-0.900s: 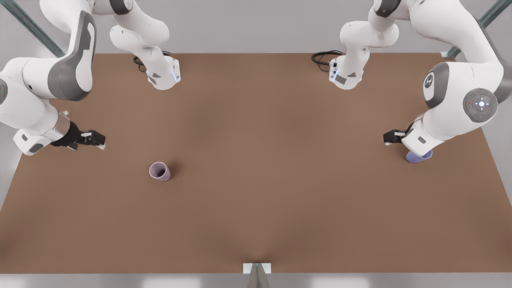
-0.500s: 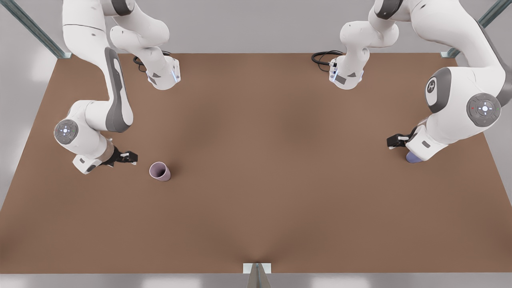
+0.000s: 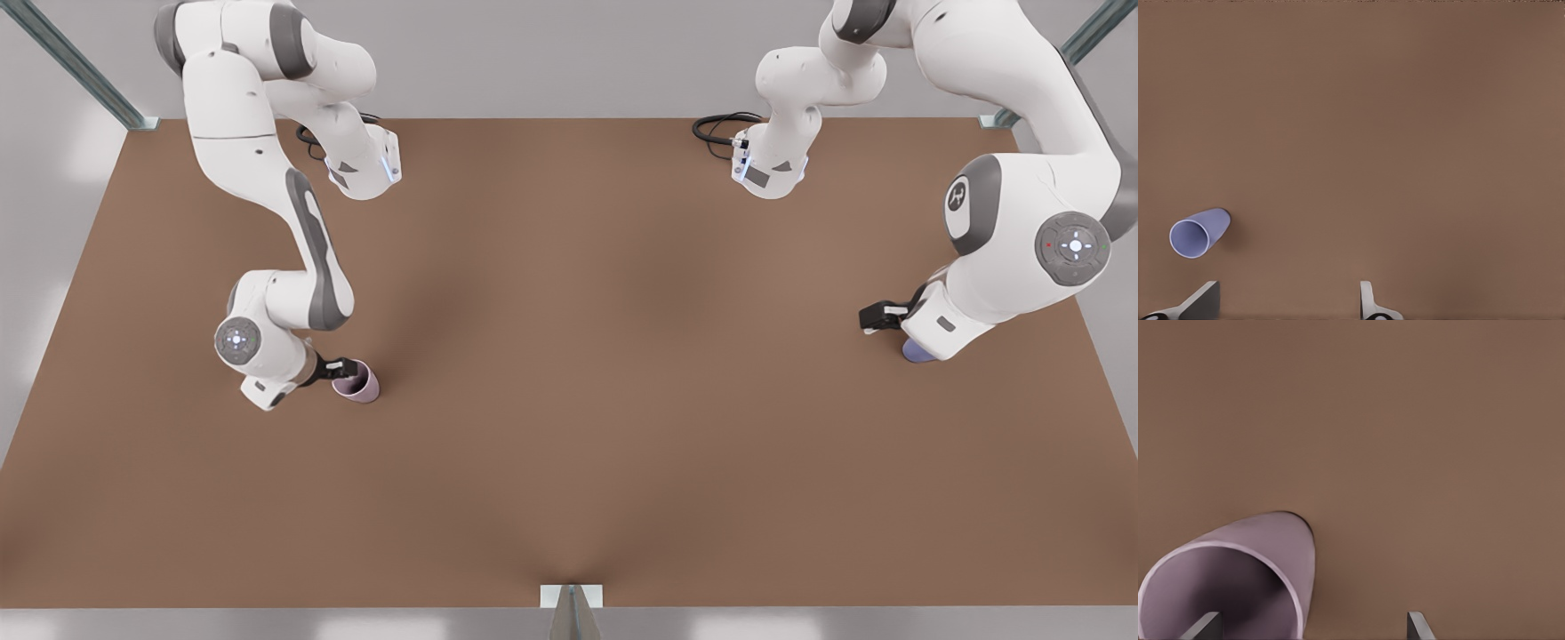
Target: Stack the cups, with the pink cup at the bottom and the purple cup at the top
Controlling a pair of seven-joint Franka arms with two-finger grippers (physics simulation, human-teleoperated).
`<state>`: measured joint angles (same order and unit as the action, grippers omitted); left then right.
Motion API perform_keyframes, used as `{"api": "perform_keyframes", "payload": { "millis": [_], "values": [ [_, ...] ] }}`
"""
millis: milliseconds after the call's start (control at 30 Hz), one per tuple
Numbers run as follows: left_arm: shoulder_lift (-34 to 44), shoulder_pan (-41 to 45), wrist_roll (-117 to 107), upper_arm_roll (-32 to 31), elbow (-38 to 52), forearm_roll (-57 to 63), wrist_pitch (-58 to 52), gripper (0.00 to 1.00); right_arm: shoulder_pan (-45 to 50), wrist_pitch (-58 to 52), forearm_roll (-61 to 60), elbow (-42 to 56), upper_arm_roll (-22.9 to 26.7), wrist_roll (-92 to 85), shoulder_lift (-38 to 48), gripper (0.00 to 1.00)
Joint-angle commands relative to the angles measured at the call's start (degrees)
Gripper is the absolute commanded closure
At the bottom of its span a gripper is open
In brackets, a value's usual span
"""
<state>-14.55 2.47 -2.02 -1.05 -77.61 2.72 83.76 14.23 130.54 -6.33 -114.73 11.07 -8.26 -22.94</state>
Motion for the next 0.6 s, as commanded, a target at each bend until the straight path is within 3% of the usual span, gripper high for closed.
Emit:
{"api": "perform_keyframes", "payload": {
  "millis": [0, 67, 233, 567],
  "values": [
    [0.0, 0.0, 0.0, 0.0, 0.0, 0.0, 0.0, 0.00, 0.0, 0.1, 0.0, 0.0, 0.0, 0.0, 0.0, 0.11],
    [-0.1, -0.1, 0.1, 0.0, 0.0, 0.0, 0.0, 0.00, 0.0, 0.4, 0.0, -0.4, 0.0, 0.0, -0.3, 0.22],
    [-0.5, -0.2, 0.1, 0.1, 0.0, 0.0, 0.0, 0.00, 0.0, 3.5, -0.1, -1.4, -1.2, 0.1, -2.4, 0.29],
    [-0.5, -0.2, 0.1, 0.1, -0.4, 0.0, -0.1, 0.00, -0.1, 4.3, -0.2, -1.3, -1.2, 0.1, -3.9, 0.58]
  ]
}}
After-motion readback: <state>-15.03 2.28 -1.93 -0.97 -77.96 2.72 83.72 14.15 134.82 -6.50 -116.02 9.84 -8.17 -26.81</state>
